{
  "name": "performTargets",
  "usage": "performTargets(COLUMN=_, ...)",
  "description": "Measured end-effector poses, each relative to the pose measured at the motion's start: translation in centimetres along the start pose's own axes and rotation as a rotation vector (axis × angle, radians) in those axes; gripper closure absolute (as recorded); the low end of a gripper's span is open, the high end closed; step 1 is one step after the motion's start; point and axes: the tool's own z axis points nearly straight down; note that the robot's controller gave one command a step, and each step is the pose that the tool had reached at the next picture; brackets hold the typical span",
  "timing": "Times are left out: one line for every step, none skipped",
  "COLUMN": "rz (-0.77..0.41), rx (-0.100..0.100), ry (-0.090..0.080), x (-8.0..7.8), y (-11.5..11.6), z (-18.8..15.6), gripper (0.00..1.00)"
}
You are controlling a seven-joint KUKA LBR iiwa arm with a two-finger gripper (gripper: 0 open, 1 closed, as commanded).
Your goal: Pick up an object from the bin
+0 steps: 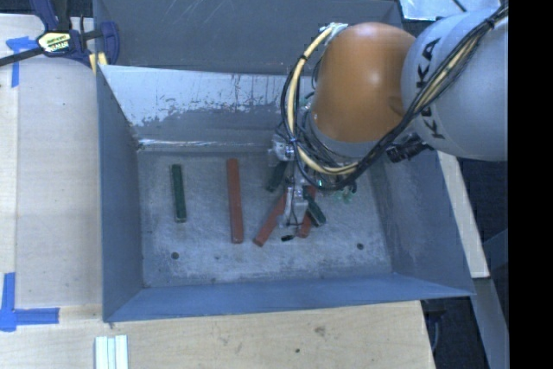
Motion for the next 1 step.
performTargets(rz=0.002, rx=-0.001, ry=-0.008, x=-0.18, y=-0.03, z=-0.44, gripper=0.00)
